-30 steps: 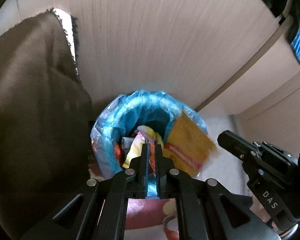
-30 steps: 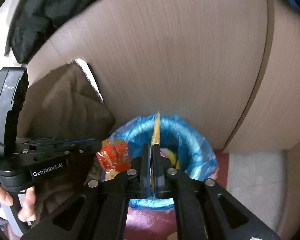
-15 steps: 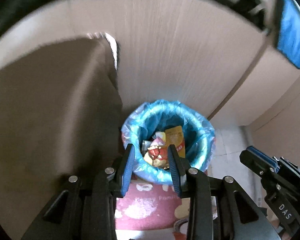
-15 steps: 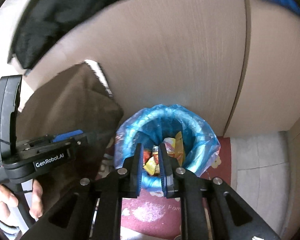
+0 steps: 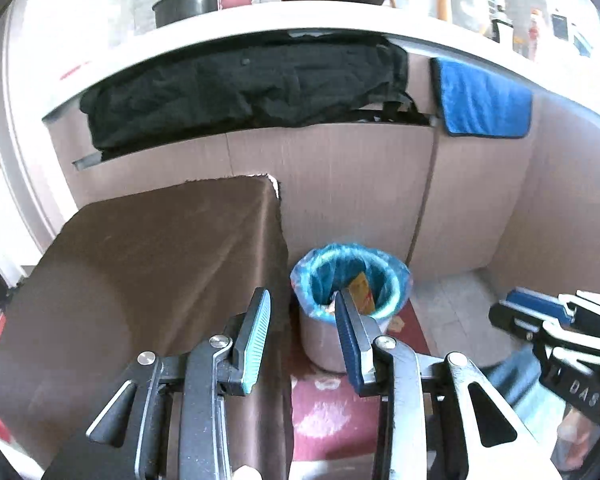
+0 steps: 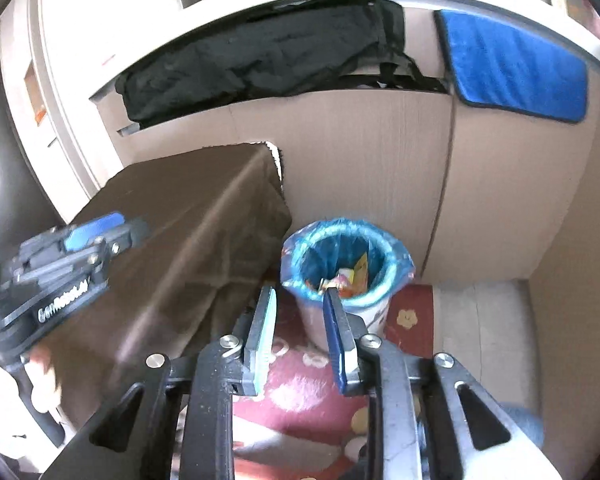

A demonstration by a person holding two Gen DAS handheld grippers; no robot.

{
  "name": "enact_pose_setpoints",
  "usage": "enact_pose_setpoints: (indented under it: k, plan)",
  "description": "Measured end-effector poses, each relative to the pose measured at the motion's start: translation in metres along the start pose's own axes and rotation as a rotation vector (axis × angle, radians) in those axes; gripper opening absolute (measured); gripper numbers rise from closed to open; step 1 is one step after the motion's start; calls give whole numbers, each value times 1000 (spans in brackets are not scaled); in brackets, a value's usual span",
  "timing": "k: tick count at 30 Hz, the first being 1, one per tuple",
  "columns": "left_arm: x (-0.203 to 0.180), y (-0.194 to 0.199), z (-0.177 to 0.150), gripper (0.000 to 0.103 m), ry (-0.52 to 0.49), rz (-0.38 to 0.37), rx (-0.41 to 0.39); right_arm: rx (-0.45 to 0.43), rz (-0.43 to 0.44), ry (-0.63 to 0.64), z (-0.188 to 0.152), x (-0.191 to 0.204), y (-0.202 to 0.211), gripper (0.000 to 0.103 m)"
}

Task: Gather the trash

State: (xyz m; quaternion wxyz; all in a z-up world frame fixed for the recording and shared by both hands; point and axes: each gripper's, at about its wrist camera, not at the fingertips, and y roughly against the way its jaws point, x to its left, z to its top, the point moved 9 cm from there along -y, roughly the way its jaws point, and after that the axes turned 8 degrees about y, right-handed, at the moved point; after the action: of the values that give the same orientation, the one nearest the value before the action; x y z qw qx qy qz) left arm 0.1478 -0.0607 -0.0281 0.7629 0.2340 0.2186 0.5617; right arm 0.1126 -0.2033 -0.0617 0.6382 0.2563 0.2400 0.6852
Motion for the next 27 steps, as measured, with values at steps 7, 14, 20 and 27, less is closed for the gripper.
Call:
enact_pose_setpoints:
  k: [7, 14, 20, 27]
  plan:
    - [-1, 28, -32, 35, 39, -5, 35, -48, -59, 1, -23, 23, 43, 29]
    - [0, 34, -48, 35, 45, 23, 53, -85, -116, 26, -29, 34, 62, 30]
    - [7, 37, -50, 35, 66, 44, 49, -49, -95, 21, -36, 37, 55, 31]
    - [7, 37, -50, 35, 72, 45, 52, -58, -101, 9, -34, 34, 56, 30]
